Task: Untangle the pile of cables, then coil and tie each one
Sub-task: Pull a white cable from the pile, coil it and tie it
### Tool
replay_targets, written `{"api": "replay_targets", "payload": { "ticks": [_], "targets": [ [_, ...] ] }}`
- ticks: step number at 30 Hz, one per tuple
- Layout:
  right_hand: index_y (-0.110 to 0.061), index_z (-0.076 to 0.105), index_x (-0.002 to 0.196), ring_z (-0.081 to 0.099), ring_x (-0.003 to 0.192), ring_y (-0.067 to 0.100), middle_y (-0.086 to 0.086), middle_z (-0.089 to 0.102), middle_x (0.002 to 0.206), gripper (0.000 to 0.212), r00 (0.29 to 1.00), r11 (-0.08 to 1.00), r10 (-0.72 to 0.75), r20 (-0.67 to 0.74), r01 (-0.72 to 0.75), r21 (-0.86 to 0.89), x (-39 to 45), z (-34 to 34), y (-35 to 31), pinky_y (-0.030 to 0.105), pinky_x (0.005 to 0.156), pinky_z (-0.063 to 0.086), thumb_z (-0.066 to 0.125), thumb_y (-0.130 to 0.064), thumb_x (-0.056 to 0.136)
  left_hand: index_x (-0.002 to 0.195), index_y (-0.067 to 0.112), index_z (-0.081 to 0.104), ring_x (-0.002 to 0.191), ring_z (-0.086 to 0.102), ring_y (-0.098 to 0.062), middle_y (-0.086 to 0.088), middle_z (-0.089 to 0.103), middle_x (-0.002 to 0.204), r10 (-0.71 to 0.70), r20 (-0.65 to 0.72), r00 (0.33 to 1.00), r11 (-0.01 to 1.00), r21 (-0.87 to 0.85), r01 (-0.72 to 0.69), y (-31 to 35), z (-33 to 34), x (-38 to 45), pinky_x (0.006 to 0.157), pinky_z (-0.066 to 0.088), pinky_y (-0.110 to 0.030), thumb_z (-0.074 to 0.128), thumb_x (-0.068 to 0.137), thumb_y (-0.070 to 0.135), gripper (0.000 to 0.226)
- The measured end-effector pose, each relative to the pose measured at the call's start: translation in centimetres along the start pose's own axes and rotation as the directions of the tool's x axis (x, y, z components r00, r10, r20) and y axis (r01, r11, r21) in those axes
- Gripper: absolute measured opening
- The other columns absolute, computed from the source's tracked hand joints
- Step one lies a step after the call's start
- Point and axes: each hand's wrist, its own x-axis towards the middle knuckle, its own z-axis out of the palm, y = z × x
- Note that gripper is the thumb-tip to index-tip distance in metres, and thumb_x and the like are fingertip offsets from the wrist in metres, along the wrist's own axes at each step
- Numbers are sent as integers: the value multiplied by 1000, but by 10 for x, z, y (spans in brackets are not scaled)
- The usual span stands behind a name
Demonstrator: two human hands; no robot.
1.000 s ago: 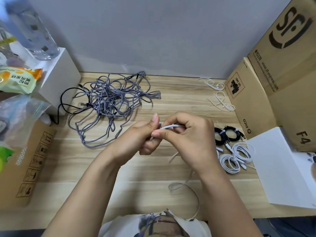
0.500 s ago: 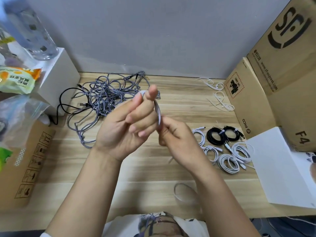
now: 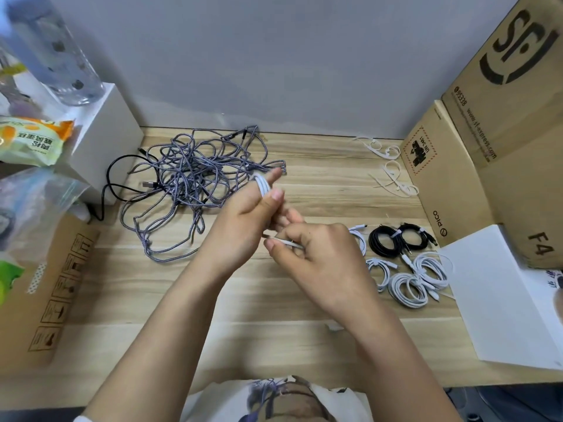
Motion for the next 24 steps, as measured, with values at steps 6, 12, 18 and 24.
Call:
{"api": "replay_targets", "payload": {
  "ticks": [6, 12, 18, 24],
  "targets": [
    [-36, 68, 73, 50, 52, 8, -16, 60, 55, 17, 991, 998, 15, -132, -8, 58, -1, -7, -4, 31, 57, 43, 66, -46, 59, 81, -7, 63, 37, 40, -8, 6, 44, 42, -183, 163, 970, 944, 306, 127, 5, 1, -9, 39, 31, -17, 38, 97, 28, 46],
    [-25, 64, 67, 54, 55, 11, -2, 61, 61, 22, 957, 912, 65, -281, 57, 405, 3, -18, 4, 23, 55, 44, 81, -32, 56, 81, 4, 69, 37, 16, -7, 9, 22, 39, -233, 510, 828, 971, 74, 228, 1, -13, -12, 39, 21, -15, 29, 89, 66, 74],
    [-32, 65, 71, 55, 66, 12, -5, 63, 67, 13, 980, 799, -16, -198, 131, 586, 10, -13, 6, 30, 65, 45, 63, -23, 80, 84, 9, 67, 38, 8, -6, 11, 23, 43, 9, 718, 696, 893, -318, 317, 5, -21, -9, 38, 18, -15, 48, 93, 42, 39],
    [-30, 60, 72, 40, 51, 0, -14, 44, 52, 21, 999, 852, -24, -28, 35, 522, 10, -2, 9, 15, 55, 30, 47, -31, 89, 98, -3, 57, 39, 16, -9, 5, 19, 46, 324, 681, 657, 623, -676, 394, 19, -21, -4, 43, 22, -23, 36, 101, 18, 30]
  ]
}}
